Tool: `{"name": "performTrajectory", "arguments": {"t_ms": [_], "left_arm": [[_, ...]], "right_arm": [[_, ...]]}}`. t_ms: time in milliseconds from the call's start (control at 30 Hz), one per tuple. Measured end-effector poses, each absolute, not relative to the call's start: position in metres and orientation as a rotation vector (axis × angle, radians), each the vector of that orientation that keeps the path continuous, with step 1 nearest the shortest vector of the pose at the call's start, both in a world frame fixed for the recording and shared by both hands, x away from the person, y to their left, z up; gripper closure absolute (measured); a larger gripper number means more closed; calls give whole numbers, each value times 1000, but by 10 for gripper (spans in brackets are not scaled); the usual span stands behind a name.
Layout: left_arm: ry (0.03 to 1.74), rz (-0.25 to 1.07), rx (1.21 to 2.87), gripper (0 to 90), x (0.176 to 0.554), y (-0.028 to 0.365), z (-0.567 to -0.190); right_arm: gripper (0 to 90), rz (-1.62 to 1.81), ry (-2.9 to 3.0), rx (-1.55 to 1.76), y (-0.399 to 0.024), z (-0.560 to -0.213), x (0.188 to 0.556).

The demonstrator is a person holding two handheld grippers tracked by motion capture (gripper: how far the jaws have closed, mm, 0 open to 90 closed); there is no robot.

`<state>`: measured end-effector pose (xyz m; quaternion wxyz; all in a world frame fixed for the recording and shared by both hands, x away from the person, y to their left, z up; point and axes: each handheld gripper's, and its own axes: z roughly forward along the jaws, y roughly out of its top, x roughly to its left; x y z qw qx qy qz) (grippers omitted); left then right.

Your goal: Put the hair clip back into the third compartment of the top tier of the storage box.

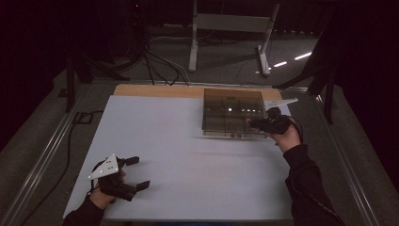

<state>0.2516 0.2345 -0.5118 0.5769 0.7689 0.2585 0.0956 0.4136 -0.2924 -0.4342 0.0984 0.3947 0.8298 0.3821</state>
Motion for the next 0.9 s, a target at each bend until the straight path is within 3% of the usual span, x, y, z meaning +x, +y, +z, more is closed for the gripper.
{"name": "performTrajectory", "arguments": {"t_ms": [333,600,900], "left_arm": [[611,221,1799,5,252,235,-512],[611,219,1796,4,252,235,-512],[608,220,1800,5,252,235,-512]], "right_arm": [[836,1111,2458,1196,-294,-436,415],[599,1165,2385,1226,-297,-428,416],[438,1239,2361,1216,-289,-419,409]]}}
